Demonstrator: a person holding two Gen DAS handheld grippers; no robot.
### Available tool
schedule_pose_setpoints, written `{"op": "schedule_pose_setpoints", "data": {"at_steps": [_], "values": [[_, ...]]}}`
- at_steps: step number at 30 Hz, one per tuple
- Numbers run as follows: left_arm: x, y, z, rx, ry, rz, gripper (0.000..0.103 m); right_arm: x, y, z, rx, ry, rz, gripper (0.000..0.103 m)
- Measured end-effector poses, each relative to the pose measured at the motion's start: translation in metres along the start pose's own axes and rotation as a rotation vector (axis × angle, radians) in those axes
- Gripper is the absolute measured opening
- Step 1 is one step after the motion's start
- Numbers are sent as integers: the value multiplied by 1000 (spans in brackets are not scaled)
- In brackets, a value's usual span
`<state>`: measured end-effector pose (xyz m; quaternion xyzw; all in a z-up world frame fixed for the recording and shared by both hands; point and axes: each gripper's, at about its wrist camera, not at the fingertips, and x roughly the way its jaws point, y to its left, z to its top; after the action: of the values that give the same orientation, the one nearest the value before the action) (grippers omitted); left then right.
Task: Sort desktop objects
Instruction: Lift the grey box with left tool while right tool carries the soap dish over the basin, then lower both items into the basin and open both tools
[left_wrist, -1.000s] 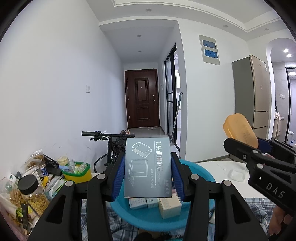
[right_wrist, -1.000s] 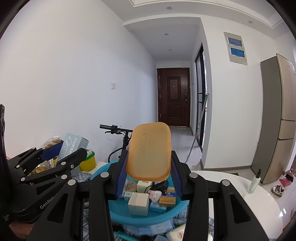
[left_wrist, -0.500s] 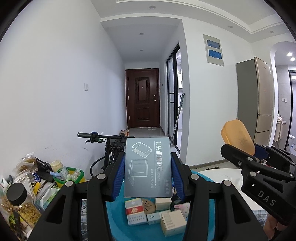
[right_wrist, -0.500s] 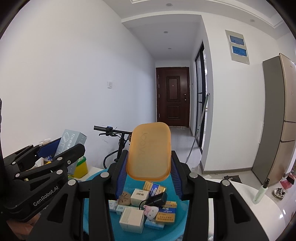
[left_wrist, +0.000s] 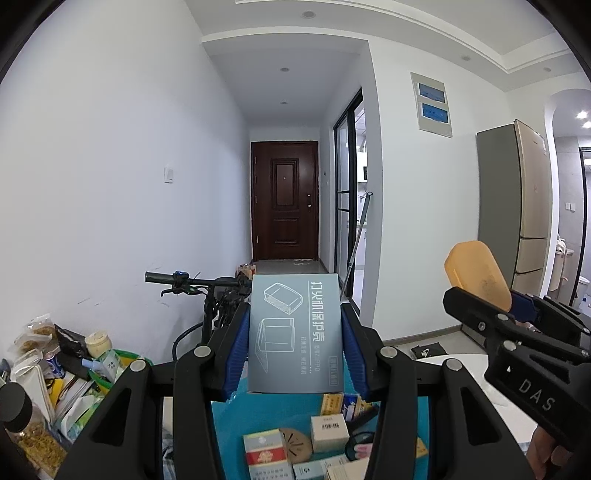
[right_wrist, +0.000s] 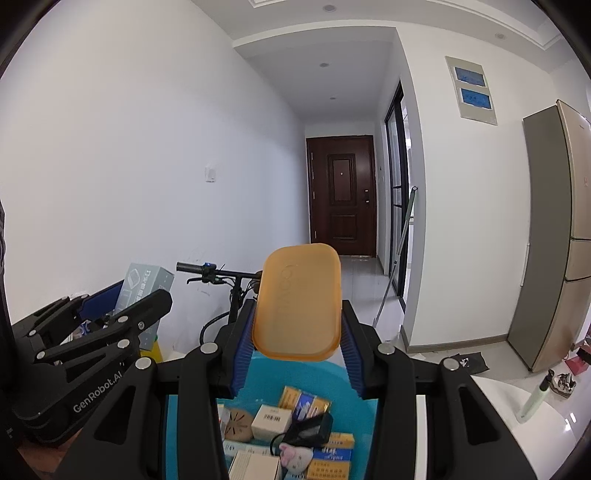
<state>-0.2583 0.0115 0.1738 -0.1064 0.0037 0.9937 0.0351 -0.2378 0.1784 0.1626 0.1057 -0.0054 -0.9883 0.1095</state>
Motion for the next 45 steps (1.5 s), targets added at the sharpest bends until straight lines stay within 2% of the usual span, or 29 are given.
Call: {"op": "schedule_pose_setpoints", "data": {"at_steps": [6, 13, 18, 28, 30, 33, 37, 40, 45], "values": [[24, 5, 4, -18, -5, -6, 49, 22, -3, 3, 23, -8, 0, 41], [49, 11, -6, -37, 11, -24, 49, 50, -2, -8, 17, 31, 14, 41], [65, 15, -16, -51, 53, -27, 49, 62, -7, -13, 19, 56, 5, 41], [63, 12, -20, -43, 65, -25, 49, 60, -13, -7, 13, 54, 16, 41], [67, 10, -20, -33, 95, -24, 49, 61, -13, -7, 9, 70, 15, 41], [79, 9, -24, -28, 192, -43, 49, 68, -12, -10, 8, 141, -3, 41], [95, 8, -33, -28, 285, -50, 49, 85, -15, -18, 30, 268, 46, 41], [107, 3, -39, 20, 350, -52, 49, 99, -16, -26, 32, 345, 80, 41], [122, 6, -51, 20, 409, -40, 49, 113, -16, -39, 23, 404, 89, 41]]}}
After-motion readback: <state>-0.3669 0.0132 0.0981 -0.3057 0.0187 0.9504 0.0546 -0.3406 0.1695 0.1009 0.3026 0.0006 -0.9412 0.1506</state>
